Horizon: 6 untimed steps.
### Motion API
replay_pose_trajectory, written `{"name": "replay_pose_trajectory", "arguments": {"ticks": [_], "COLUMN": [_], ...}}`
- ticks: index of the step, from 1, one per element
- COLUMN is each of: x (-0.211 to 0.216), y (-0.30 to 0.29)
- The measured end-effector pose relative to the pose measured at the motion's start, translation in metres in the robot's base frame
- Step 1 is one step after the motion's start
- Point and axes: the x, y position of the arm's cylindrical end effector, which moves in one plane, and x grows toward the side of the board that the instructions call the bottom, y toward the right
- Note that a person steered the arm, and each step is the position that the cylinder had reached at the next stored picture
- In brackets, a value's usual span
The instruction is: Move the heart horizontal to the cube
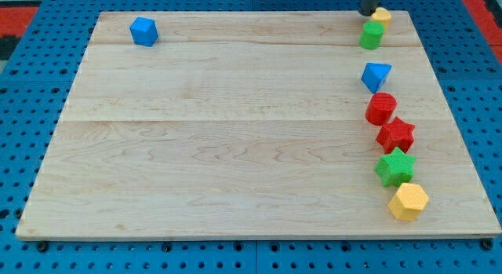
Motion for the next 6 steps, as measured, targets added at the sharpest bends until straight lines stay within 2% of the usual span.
{"name": "replay_pose_trajectory", "arguments": {"ticks": [1,2,3,6], "x": [0.000,0.018,0.032,0.034], "y": [0.075,0.077,0.028,-0.178]}}
